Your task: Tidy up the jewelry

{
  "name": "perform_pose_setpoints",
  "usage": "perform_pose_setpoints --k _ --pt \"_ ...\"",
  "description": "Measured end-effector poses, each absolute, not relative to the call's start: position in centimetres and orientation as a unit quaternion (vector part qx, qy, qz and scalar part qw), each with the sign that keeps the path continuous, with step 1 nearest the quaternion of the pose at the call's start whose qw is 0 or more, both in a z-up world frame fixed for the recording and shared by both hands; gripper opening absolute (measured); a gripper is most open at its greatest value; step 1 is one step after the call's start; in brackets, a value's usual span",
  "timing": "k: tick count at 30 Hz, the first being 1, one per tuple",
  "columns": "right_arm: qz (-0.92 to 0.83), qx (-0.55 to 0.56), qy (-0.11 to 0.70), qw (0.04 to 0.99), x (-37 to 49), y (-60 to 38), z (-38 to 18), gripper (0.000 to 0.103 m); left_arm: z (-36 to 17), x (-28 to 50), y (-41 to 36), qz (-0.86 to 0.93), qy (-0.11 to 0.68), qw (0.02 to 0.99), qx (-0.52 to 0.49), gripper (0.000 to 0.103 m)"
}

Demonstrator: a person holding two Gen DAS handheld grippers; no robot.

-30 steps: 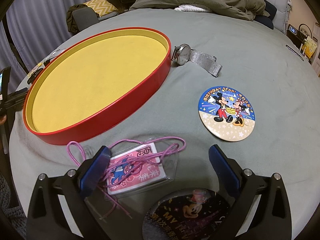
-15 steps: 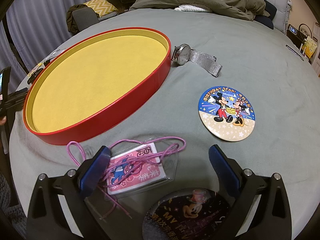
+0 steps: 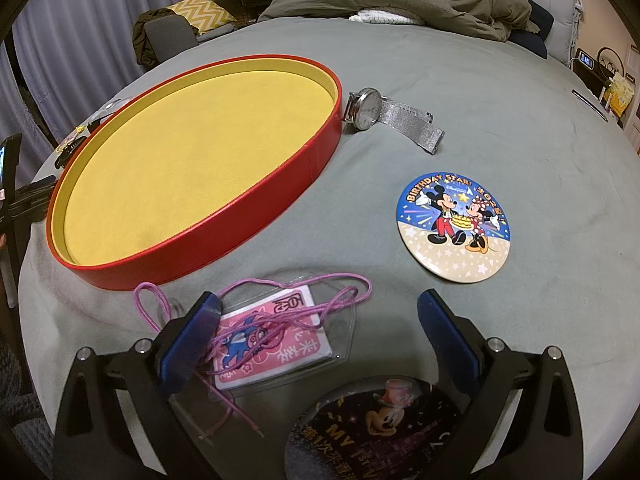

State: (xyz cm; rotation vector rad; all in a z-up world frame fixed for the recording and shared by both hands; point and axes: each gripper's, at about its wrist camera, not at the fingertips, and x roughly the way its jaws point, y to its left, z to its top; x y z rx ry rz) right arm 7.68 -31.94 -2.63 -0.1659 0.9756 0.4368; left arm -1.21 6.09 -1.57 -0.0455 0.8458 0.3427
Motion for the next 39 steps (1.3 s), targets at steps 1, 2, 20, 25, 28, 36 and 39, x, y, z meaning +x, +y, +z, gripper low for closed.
perform_pose_setpoints --k 1,2,20,25,28,36,39 --pt "0.208 -0.079 0.464 0.857 7.69 -31.91 -2.64 0.096 -1.59 -1.23 6.10 0.166 0.408 0.898 -0.022 0.098" --pt "0.208 -0.079 0.464 0.857 7.69 -31.91 -2.64 0.096 -1.58 -1.23 6.07 0.166 0.408 0.897 -0.021 0.098" --pt "0.208 -0.079 0.464 0.857 7.69 -31.90 -2.66 0.096 -1.57 -1.12 5.94 0.170 0.409 0.897 -0.013 0.098" --pt "0.208 -0.079 0.464 0.857 7.70 -31.87 -2.68 0.096 -1.51 -1.20 5.94 0.169 0.409 0.897 -0.014 0.098" --pt "0.208 -0.079 0.464 0.857 7.69 -31.92 -2.67 0.096 -1.51 -1.18 5.93 0.169 0.409 0.897 -0.014 0.098" --pt "0.208 -0.079 0.464 0.857 7.70 -31.90 -2.68 0.096 -1.50 -1.19 5.93 0.170 0.409 0.897 -0.013 0.098" --pt "0.208 -0.079 0.464 0.857 7.70 -31.91 -2.67 0.096 -1.51 -1.19 5.92 0.169 0.409 0.897 -0.013 0.098"
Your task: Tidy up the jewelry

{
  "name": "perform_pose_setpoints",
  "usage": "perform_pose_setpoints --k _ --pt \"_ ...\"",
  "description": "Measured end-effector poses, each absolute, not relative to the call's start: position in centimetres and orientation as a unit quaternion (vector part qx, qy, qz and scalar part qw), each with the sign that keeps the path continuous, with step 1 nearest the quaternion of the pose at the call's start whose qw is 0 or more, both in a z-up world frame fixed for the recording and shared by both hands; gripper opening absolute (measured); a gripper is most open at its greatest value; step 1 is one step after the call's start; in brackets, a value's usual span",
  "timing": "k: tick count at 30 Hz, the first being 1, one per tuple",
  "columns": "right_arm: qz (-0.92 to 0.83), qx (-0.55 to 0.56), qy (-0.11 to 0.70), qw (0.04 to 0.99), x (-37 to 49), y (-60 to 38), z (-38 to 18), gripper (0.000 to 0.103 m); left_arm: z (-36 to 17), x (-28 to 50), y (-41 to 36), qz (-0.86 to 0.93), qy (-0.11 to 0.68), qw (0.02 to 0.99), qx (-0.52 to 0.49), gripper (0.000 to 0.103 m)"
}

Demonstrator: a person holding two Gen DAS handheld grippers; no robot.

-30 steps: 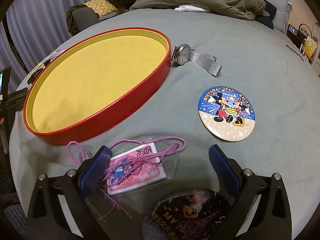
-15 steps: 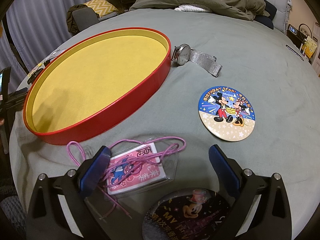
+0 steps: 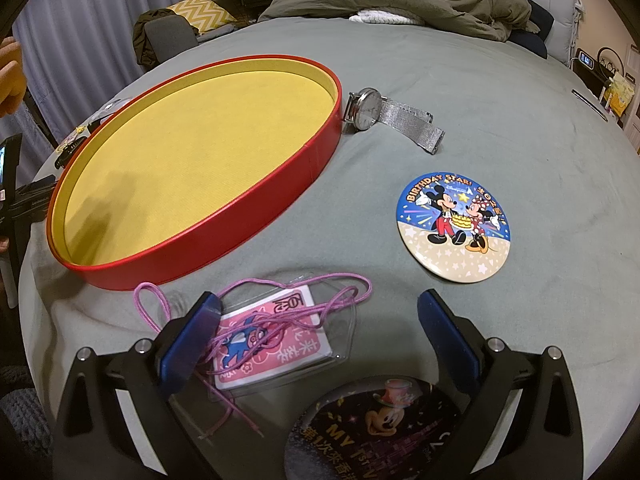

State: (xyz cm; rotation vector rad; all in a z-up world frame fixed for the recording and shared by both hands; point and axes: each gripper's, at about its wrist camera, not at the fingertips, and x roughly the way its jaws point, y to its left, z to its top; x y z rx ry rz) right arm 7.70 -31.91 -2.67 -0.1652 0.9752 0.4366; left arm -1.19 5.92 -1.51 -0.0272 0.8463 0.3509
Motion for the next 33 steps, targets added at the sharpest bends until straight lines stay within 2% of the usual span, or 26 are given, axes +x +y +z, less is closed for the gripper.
perform_pose_setpoints --k 33 --pt "0.208 -0.078 0.464 0.857 7.72 -31.86 -2.69 0.096 -1.59 -1.26 5.67 0.171 0.406 0.898 -0.013 0.098"
